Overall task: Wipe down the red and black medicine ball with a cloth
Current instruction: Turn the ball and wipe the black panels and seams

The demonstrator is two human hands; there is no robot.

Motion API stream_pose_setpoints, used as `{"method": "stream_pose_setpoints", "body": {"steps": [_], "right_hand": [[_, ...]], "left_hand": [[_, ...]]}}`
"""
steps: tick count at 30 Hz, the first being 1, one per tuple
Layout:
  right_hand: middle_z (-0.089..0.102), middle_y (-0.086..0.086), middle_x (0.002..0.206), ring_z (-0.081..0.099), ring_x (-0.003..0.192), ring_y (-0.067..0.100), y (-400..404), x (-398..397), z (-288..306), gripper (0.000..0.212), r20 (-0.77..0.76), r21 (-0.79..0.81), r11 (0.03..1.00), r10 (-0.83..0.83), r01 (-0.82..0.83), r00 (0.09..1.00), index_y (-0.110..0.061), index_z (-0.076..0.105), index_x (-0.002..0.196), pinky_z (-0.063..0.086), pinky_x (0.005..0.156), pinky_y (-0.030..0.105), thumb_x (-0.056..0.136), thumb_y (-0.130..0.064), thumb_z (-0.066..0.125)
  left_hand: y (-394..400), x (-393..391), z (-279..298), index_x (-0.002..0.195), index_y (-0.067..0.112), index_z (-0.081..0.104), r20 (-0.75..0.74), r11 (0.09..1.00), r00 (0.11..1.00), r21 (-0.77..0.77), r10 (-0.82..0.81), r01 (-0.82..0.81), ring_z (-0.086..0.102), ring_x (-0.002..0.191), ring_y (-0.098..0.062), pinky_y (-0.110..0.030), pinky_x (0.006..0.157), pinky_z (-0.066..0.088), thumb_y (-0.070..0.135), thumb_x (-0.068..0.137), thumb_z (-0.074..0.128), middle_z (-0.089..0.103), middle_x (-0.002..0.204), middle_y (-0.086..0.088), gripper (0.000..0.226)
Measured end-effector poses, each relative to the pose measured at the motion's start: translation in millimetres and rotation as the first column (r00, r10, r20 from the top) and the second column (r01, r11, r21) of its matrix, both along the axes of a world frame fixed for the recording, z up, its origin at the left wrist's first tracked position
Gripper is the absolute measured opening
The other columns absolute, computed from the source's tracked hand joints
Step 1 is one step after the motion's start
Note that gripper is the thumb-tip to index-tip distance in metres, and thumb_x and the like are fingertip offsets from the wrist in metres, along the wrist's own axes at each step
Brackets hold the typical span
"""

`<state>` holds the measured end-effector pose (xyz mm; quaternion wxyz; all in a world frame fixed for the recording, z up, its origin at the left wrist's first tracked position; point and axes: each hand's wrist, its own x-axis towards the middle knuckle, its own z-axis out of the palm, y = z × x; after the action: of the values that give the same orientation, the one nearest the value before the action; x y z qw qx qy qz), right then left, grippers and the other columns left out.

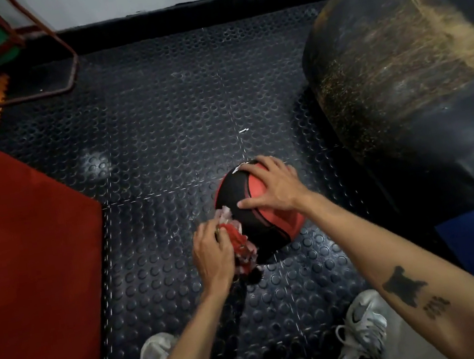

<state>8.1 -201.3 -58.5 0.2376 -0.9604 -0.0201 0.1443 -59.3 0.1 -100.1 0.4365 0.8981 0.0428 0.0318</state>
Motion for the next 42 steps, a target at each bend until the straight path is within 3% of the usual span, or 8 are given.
{"method": "stream_pose_setpoints", "body": {"steps": [7,15,20,27,29,32,36,42], "right_hand": [[0.037,-0.008,0.156,0.018,0.149,0.018,22,39,22,0.070,-0.095,0.050,0.959,0.282,-0.279,0.955,-0.043,0.052,0.136,0.009,0.122,0.048,0.068,-0.051,0.067],[0.053,-0.005,0.139,0.053,0.125,0.010,86,-13,17,0.074,0.080,0.720,0.660,-0.383,0.212,0.920,-0.032,0.029,0.145,0.043,0.105,0.032,0.085,-0.060,0.062],[0.067,-0.006,0.122,0.063,0.112,0.009,96,-1,19,0.052,0.041,0.751,0.614,-0.413,0.244,0.910,-0.022,0.057,0.129,0.050,0.098,0.033,0.084,-0.041,0.074],[0.073,0.019,0.101,0.069,0.094,0.034,74,21,47,0.017,-0.485,0.854,-0.108,-0.524,0.510,0.700,-0.005,0.072,0.098,0.054,0.093,0.054,0.093,-0.021,0.066],[0.074,0.017,0.100,0.070,0.089,0.032,49,19,54,0.013,-0.411,0.865,-0.059,-0.653,0.499,0.636,-0.009,0.071,0.100,0.055,0.087,0.057,0.093,-0.019,0.066],[0.072,0.002,0.104,0.069,0.093,0.020,8,5,51,0.024,-0.036,0.740,0.378,-0.803,0.556,0.594,-0.023,0.069,0.117,0.057,0.086,0.042,0.096,-0.016,0.061],[0.065,0.000,0.115,0.058,0.108,0.023,26,-17,12,0.063,0.241,0.505,0.783,-0.532,0.363,0.812,-0.023,0.063,0.130,0.046,0.099,0.037,0.082,0.015,0.049],[0.060,0.006,0.117,0.047,0.104,0.022,86,-84,-19,0.064,0.383,0.416,0.859,-0.464,0.299,0.799,-0.010,0.069,0.119,0.046,0.090,0.037,0.064,0.007,0.040]], "left_hand": [[18,79,54,0.110,0.011,0.064,0.111,0.971,0.966,-0.070,0.234,-0.227,0.048,0.103,-0.013,-0.029,0.090,0.034,0.017,0.096,0.052,0.053,0.106,0.004,0.018],[-8,85,70,0.092,0.024,0.069,0.015,0.980,1.000,-0.199,0.003,0.000,0.065,0.094,-0.011,-0.031,0.085,0.053,0.010,0.086,0.064,0.068,0.100,0.006,0.017],[-3,78,84,0.108,0.011,0.064,-0.210,0.631,0.973,-0.742,0.099,-0.224,0.066,0.091,-0.012,-0.027,0.078,0.054,-0.008,0.094,0.048,0.069,0.104,-0.003,0.029],[-4,36,48,0.154,0.028,0.023,-0.131,0.967,0.979,-0.222,-0.159,0.128,0.035,0.139,-0.019,-0.046,0.114,0.032,0.052,0.094,0.044,0.035,0.156,-0.003,0.068],[2,34,35,0.157,0.029,0.017,-0.166,0.938,0.933,0.079,-0.320,0.336,0.017,0.146,-0.020,-0.050,0.119,0.019,0.070,0.087,0.033,0.020,0.161,0.001,0.082],[16,41,38,0.154,0.027,0.027,-0.198,0.922,0.913,0.079,-0.358,0.378,0.015,0.141,-0.020,-0.050,0.118,0.020,0.069,0.078,0.044,0.020,0.154,0.003,0.089],[17,53,47,0.154,0.037,0.016,-0.395,0.925,0.867,0.095,-0.304,0.368,0.011,0.146,-0.027,-0.054,0.118,0.019,0.079,0.063,0.058,0.009,0.155,0.009,0.109],[38,52,33,0.155,0.037,-0.004,-0.456,0.902,0.844,0.173,-0.283,0.396,-0.005,0.150,-0.030,-0.051,0.121,0.012,0.069,0.053,0.082,-0.010,0.164,0.000,0.138]]}}
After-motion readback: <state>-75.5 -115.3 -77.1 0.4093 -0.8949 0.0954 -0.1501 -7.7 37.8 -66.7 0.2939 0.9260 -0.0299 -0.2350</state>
